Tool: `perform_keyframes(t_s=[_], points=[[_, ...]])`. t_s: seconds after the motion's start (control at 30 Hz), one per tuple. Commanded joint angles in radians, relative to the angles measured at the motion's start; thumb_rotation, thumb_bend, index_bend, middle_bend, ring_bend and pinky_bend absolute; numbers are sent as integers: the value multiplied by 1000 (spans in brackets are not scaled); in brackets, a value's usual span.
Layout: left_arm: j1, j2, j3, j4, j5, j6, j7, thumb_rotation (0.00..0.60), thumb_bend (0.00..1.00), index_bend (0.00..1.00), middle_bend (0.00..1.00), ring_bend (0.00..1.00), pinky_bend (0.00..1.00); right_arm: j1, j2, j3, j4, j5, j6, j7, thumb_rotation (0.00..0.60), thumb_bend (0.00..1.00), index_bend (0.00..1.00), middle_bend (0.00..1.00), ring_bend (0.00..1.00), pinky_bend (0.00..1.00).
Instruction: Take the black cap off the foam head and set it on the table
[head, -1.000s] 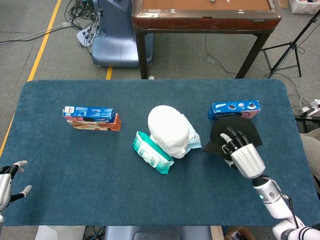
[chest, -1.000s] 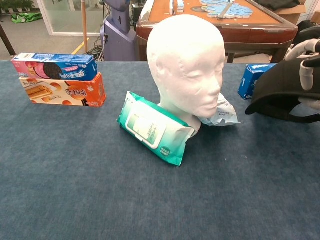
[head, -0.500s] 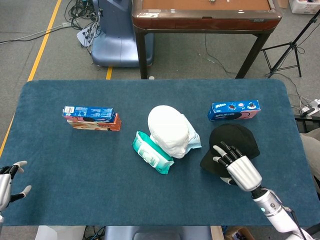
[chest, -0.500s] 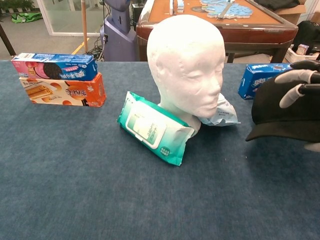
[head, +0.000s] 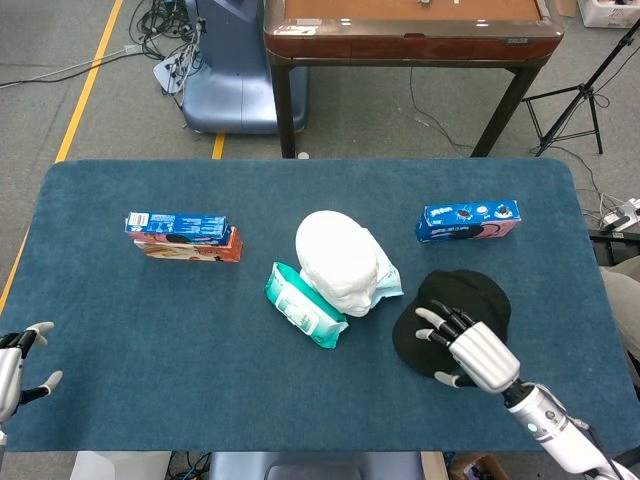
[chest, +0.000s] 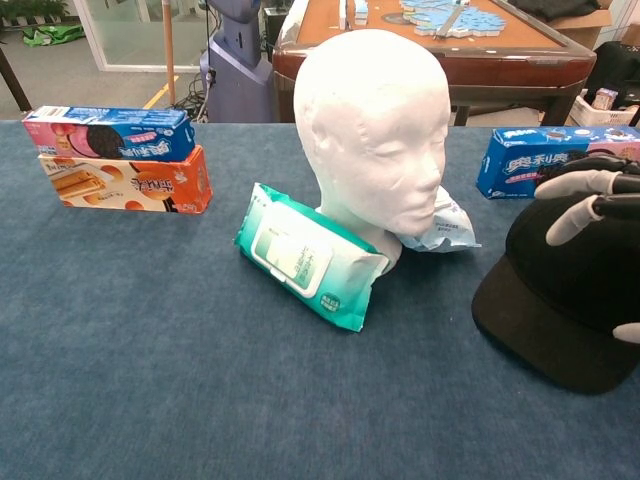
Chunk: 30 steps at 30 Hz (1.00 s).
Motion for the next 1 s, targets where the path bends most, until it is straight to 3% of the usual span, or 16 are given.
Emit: perform_keyframes(t_s=[0.03, 0.37, 0.63, 0.8, 1.0], points=[[0, 0, 0, 0, 0, 1, -1, 600, 161, 268, 401, 306, 613, -18, -14, 21, 4, 8, 33, -16, 600, 0, 308, 138, 25, 195], [2, 0, 4, 2, 16, 8, -5, 600, 161, 272, 400, 306, 614, -119, -37, 119, -10, 127, 137, -206, 600, 0, 308, 192, 25, 195], [-2, -13, 10, 24, 42, 12, 5, 600, 161, 345, 400, 298, 585, -194, -3, 204, -128, 368, 97, -371, 600, 0, 311, 203, 25, 195], [-11, -30, 13, 51, 44, 0, 31, 600, 161, 359, 367, 260, 521, -207, 29, 230, -176, 464, 46, -397, 600, 0, 311, 211, 29, 195], [-26, -38, 7, 59, 23, -34, 30, 600, 161, 359, 349, 245, 500, -208, 75, 242, -202, 471, 17, -349, 600, 0, 311, 214, 33, 195]])
